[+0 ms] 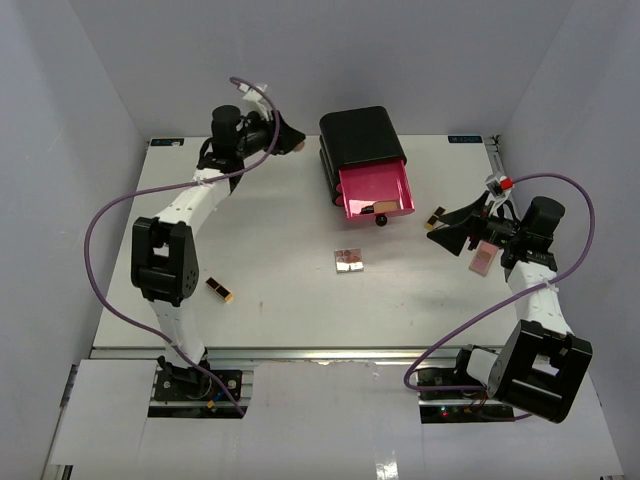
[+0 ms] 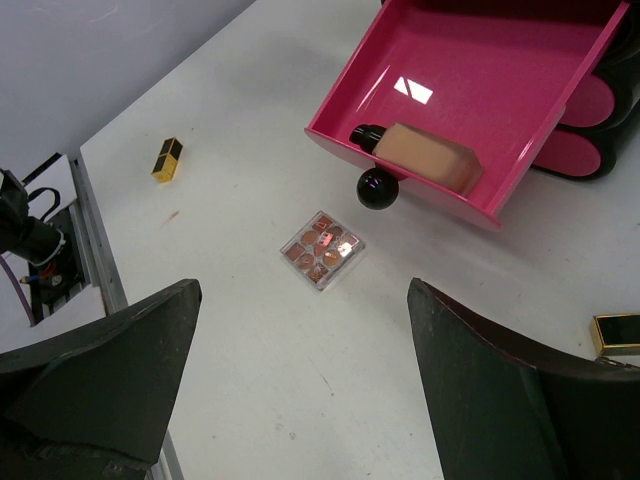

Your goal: Organize the makeup

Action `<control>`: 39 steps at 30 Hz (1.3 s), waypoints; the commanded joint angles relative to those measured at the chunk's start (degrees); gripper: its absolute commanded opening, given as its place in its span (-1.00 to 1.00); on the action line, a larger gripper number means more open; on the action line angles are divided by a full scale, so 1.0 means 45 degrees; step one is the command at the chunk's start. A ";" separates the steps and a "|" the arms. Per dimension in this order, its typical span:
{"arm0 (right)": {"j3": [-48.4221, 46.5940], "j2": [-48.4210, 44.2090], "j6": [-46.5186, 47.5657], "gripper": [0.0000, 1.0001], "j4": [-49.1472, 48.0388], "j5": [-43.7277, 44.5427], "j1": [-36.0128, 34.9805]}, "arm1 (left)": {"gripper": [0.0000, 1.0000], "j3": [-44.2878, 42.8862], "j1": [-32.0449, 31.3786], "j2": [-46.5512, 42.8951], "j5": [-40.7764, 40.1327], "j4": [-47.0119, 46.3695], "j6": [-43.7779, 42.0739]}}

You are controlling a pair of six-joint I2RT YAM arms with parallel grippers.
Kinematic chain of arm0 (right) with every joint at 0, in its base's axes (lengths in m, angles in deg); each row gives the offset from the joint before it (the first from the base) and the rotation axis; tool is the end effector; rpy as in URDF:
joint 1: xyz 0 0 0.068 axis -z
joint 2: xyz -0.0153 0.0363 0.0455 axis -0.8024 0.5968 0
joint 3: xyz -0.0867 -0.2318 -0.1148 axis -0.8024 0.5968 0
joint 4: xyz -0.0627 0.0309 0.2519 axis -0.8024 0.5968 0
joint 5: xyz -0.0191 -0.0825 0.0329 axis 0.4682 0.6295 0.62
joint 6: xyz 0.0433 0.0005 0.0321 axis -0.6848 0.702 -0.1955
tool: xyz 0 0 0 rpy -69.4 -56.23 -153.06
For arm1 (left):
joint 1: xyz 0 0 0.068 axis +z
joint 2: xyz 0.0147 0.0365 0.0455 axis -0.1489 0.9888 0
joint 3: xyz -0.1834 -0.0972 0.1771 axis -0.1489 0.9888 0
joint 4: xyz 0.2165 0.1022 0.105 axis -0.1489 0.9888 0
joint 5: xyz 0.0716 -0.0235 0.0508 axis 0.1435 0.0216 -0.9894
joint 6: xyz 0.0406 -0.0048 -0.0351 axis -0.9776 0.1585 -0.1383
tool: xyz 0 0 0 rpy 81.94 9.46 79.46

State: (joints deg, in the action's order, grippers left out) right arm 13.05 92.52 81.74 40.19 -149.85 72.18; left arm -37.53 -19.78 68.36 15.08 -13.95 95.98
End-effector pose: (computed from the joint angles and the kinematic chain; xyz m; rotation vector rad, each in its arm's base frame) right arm 0.2396 -0.0455 0.2756 -0.5721 1.6506 0.9699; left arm 0.4532 -0.1095 0.3181 0.3306 1.7428 -0.8622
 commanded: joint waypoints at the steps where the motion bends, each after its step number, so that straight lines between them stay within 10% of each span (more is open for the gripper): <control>1: -0.0245 -0.0322 0.0162 0.81 -0.0042 -0.0119 0.0172 | -0.92 -0.1274 -0.1512 -0.1354 -0.0733 0.2897 -0.2907; 17: -0.0210 -0.0306 0.0061 0.80 -0.0086 -0.0156 0.0251 | -0.90 -0.3773 -0.7616 0.0589 -0.9771 0.5658 -0.9957; 39: -0.0203 -0.0342 -0.0053 0.80 -0.0164 -0.0328 0.0329 | -0.61 -0.5939 -0.8699 0.3419 -1.3056 0.5707 -1.1825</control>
State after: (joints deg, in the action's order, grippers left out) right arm 13.05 92.11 81.68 40.21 -149.94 73.24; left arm -61.22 -58.35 85.19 -41.27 13.39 43.95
